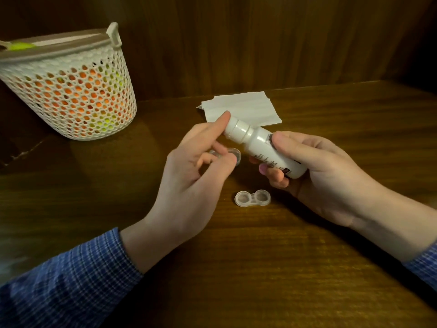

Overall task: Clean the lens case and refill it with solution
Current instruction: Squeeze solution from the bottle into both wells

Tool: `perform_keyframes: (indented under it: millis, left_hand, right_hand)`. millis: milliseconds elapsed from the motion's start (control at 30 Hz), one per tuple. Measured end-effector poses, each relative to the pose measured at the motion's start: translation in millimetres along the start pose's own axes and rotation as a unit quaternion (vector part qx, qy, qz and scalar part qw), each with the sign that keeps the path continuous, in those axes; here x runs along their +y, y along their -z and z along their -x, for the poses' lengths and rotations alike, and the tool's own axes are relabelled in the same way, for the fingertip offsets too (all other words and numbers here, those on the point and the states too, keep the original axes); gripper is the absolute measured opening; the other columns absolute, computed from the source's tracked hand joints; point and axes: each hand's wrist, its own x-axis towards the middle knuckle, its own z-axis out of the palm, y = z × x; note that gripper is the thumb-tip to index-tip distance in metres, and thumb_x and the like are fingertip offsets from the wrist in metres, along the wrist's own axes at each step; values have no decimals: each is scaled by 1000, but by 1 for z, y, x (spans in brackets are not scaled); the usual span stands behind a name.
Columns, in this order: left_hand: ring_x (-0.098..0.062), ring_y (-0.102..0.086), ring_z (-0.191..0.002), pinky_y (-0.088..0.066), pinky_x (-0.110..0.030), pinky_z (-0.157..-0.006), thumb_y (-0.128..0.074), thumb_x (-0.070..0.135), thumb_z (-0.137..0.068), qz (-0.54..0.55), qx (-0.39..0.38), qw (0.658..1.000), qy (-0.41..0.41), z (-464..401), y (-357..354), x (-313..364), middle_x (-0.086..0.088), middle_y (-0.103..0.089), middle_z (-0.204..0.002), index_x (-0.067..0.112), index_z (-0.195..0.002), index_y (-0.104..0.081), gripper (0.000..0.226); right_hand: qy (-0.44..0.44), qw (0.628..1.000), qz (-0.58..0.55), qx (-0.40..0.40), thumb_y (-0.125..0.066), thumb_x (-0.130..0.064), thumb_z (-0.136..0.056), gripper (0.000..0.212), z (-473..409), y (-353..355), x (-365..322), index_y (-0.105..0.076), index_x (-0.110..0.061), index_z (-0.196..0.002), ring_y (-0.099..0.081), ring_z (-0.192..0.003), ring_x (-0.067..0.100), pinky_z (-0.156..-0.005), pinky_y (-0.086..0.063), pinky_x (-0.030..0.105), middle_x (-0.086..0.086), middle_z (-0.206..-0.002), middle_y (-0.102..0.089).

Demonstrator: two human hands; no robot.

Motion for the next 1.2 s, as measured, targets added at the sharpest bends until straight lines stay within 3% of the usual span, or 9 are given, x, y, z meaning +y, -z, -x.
perform_keyframes:
  millis: [367,533,600,700,767,867,933,1067,1200]
  left_hand:
    - [-9,-58,-111,-56,-25,-90,-62,21,-90,-12,-20,1000,6,-9,-2,0,5,-56,-125,20,-153,-41,67]
    - [-9,-59,-104,-55,-20,-85,-65,24,-98,-64,-41,997,-10,-39,-10,12,9,-56,-125,31,-152,-41,59]
    - [-6,-54,-101,-49,-15,-82,-64,24,-98,-126,-67,989,-46,-61,-18,19,13,-54,-120,35,-150,-44,56]
    - [-1,-52,-99,-41,-8,-82,-61,19,-99,-204,-129,963,-120,-96,-43,34,14,-53,-119,32,-149,-47,54]
    - [-1,-50,-100,-42,-13,-90,-61,15,-99,-246,-160,942,-161,-119,-69,42,9,-57,-124,28,-149,-48,53]
    - [-8,-49,-108,-48,-28,-98,-56,13,-101,-273,-202,927,-159,-147,-109,49,2,-57,-132,27,-154,-41,57]
    - [-15,-53,-117,-48,-31,-101,-54,10,-101,-281,-262,914,-130,-161,-131,48,-2,-50,-145,29,-159,-31,64]
    - [-25,-43,-142,-45,-34,-110,-53,4,-100,-293,-331,891,-101,-178,-161,46,-4,-35,-163,30,-160,-28,70]
    - [-29,-51,-135,-46,-33,-103,-56,1,-97,-291,-346,889,-81,-187,-179,45,-2,-37,-163,28,-160,-28,74]
  right_hand:
    - [17,1000,-20,-9,-61,-30,-94,48,-2,3,3,-61,8,-124,-52,-69,14,-57,-48,17,7,-92,-65]
    - [78,984,154,-39,-50,-27,-104,42,-4,18,-11,-61,12,-115,-57,-80,29,-79,-54,38,18,-95,-64]
    - [116,968,220,-23,-55,-25,-100,37,-5,30,-22,-65,6,-117,-66,-86,35,-82,-61,38,25,-103,-69]
    - [178,929,320,50,-67,-22,-95,33,-7,57,-36,-66,-12,-126,-73,-102,20,-91,-61,38,4,-113,-76]
    - [198,891,382,144,-74,-25,-90,39,-12,79,-39,-64,-18,-128,-72,-106,12,-93,-61,40,-6,-115,-74]
    - [174,826,444,299,-78,-35,-87,47,-20,117,-40,-62,-19,-128,-67,-105,10,-90,-60,36,-5,-120,-70]
    - [143,799,454,366,-79,-37,-85,48,-23,140,-39,-61,-20,-126,-62,-99,10,-77,-54,25,-2,-122,-68]
    - [93,798,442,399,-81,-34,-85,51,-28,169,-30,-58,-19,-127,-56,-92,10,-64,-40,16,-1,-120,-65]
    - [66,814,422,393,-84,-26,-82,57,-30,182,-30,-57,-18,-131,-57,-96,12,-75,-45,24,0,-123,-66]
